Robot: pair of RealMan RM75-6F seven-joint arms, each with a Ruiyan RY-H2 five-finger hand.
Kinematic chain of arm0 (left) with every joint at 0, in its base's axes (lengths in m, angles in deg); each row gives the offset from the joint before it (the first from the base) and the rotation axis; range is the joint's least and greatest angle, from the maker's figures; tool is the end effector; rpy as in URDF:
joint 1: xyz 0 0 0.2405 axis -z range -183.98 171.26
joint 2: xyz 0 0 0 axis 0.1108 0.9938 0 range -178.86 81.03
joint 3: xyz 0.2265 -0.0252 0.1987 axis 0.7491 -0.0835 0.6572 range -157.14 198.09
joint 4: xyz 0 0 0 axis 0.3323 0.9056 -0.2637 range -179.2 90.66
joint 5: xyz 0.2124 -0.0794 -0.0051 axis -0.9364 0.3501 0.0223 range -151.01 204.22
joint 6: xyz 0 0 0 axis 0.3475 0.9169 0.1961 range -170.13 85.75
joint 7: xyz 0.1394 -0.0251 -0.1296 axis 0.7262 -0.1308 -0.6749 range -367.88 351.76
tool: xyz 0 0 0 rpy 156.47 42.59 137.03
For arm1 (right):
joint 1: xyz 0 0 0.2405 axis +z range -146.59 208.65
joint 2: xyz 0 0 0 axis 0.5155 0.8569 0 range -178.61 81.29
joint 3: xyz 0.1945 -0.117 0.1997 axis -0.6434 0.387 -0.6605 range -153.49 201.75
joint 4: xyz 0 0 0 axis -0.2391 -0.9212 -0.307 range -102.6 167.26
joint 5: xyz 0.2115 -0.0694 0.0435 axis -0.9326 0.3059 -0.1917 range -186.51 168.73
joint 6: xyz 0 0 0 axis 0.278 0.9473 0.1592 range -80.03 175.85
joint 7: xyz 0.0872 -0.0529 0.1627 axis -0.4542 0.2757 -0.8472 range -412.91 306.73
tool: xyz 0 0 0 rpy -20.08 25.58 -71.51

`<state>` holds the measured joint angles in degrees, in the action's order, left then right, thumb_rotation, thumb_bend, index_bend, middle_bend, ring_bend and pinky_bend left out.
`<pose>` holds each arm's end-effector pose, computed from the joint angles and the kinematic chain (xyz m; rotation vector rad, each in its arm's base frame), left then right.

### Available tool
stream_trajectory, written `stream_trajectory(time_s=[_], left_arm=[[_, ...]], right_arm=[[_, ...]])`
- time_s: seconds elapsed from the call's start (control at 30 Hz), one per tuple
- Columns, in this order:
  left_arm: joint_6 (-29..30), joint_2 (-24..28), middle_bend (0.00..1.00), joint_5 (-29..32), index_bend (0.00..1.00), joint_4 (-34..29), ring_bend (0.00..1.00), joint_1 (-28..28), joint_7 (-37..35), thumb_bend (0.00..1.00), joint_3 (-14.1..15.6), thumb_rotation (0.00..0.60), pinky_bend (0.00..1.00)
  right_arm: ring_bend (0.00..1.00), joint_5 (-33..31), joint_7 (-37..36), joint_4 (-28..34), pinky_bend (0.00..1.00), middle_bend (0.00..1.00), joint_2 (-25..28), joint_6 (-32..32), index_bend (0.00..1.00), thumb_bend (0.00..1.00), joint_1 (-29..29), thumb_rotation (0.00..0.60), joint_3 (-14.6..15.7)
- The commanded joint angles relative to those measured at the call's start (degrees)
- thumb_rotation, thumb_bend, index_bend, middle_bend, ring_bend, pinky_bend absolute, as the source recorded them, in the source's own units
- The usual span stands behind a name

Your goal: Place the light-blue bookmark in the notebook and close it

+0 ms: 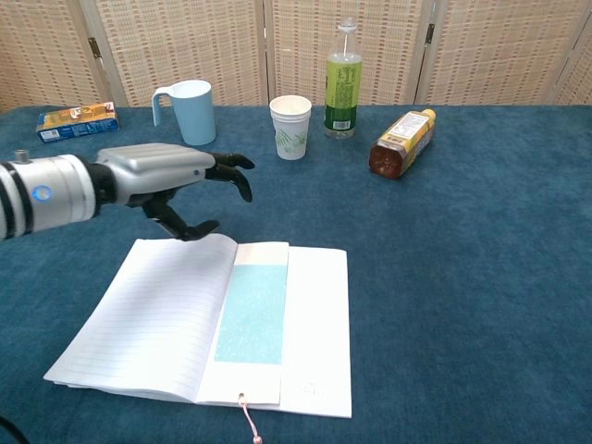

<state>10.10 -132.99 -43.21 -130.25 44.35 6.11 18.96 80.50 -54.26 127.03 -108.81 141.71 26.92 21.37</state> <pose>-0.1432 0.4144 -0.0544 -2.1362 -0.7955 -0.8861 -0.3639 -0.1760 0.2062 1.2727 -0.8513 0.9055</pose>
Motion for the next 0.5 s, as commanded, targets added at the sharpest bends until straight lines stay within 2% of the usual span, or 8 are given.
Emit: stream_trajectory(time_s=[0.03, 0.23, 0.5], left_arm=[[7.1, 4.4, 0.0, -10.1, 0.23, -0.9, 0.0, -5.1, -6.7, 0.44, 3.8, 0.6, 0.13], [17.1, 6.7, 0.0, -20.4, 0.22, 1.8, 0.0, -10.7, -14.3, 0.42, 7.5, 0.6, 0.13], [25.6, 8.3, 0.0, -29.7, 0.22, 7.2, 0.0, -16.4, -16.3, 0.29, 12.2, 0.6, 0.13]], right_arm=[[0.05, 0.4, 0.3, 0.3, 0.11, 0.1, 0.1, 0.0, 0.0, 0.28, 0.2, 0.6, 0.0], [0.05, 1.3, 1.1, 1.3, 0.11, 0.1, 0.9, 0.1, 0.0, 0.28, 0.6, 0.6, -0.2], [0.05, 2.4, 1.9, 2.1, 0.11, 0.1, 1.1, 0.0, 0.0, 0.27, 1.1, 0.6, 0.0]])
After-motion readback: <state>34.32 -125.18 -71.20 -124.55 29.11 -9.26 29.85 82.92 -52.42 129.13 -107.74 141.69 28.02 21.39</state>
